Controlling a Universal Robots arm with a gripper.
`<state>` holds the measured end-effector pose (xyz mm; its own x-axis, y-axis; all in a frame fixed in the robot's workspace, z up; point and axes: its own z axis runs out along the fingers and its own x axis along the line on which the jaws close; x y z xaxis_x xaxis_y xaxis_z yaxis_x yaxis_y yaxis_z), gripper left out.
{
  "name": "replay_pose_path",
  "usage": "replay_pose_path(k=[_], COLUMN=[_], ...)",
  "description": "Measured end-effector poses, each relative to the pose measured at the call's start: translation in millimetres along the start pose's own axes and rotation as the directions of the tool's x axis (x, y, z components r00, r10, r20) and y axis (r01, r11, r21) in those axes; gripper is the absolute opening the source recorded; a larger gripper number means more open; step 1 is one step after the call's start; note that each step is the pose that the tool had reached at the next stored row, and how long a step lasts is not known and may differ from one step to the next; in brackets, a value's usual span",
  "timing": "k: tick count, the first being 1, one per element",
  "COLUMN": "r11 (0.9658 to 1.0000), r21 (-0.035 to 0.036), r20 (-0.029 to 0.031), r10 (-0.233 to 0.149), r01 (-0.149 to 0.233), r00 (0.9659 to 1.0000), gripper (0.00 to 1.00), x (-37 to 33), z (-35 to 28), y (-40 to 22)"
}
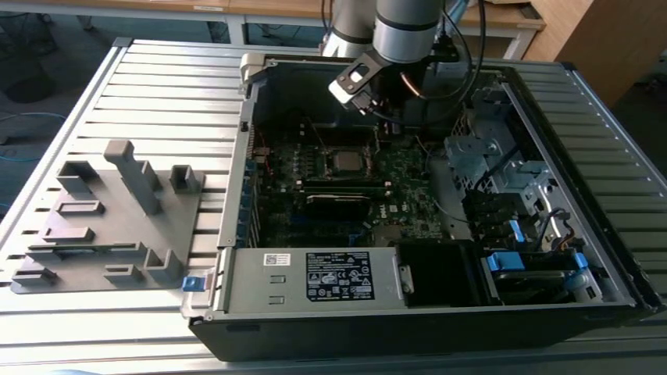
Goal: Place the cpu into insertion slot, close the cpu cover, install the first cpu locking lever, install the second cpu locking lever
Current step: 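Close the cpu cover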
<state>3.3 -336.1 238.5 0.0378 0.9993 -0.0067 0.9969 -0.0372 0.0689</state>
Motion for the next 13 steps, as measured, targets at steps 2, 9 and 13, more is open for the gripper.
replay_pose_path(k=[2, 9, 13], r11=[1.0, 1.0, 1.0], r21=[-0.0003, -0.0004, -0.0002], r20=[0.0002, 0.0002, 0.0001], r10=[0.0, 0.0, 0.0], r01=[0.0, 0.0, 0.0], r00=[1.0, 1.0, 1.0], gripper=[0.11, 0.11, 0.11], x=[-0.2, -0.6, -0.7], z=[-0.5, -1.0, -1.0], y=[-6.0, -16.3, -16.5])
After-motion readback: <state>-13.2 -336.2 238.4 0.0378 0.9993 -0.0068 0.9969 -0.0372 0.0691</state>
